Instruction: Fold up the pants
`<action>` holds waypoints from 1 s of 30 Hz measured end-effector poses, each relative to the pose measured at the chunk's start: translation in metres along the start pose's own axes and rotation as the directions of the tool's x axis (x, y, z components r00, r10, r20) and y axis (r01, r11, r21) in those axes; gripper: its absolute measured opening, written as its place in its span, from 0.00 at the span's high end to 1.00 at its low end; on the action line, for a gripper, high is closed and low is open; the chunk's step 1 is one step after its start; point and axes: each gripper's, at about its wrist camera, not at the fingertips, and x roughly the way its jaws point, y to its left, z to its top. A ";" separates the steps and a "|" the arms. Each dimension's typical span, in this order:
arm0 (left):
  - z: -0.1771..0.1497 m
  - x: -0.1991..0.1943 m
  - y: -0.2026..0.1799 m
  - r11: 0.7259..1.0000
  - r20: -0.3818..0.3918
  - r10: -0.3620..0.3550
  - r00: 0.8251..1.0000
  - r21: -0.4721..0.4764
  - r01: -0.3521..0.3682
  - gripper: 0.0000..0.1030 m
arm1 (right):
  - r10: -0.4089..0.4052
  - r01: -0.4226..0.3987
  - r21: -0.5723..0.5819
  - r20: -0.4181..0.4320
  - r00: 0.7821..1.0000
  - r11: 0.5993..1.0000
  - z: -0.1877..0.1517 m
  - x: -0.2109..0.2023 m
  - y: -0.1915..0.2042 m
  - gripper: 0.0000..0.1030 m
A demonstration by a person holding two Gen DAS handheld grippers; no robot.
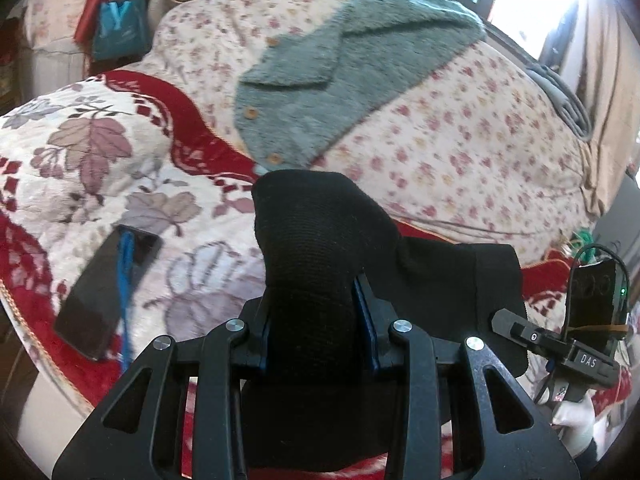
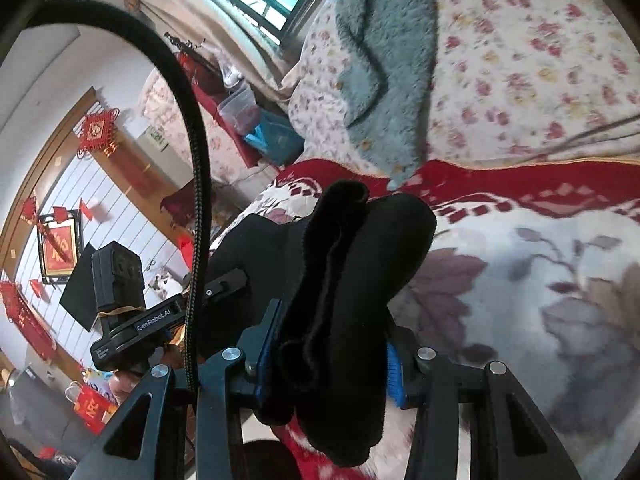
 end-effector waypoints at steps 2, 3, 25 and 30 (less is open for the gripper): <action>0.003 0.004 0.011 1.000 0.002 0.010 1.000 -0.016 -0.010 0.68 | 0.006 -0.006 0.002 -0.011 1.000 1.000 0.003 0.013 0.000 0.58; 0.005 0.007 0.016 1.000 0.001 0.013 1.000 -0.023 -0.013 0.68 | 0.010 -0.010 0.004 -0.015 1.000 1.000 0.005 0.021 0.000 0.58; -0.009 0.053 0.066 0.974 -0.092 0.175 0.980 -0.129 -0.186 0.40 | -0.295 0.285 -0.103 -0.101 0.950 0.953 0.004 0.073 -0.011 0.45; -0.009 0.038 0.054 0.964 -0.051 0.243 0.969 -0.101 -0.247 0.40 | -0.308 0.296 -0.156 -0.056 0.950 0.942 0.002 0.055 0.010 0.45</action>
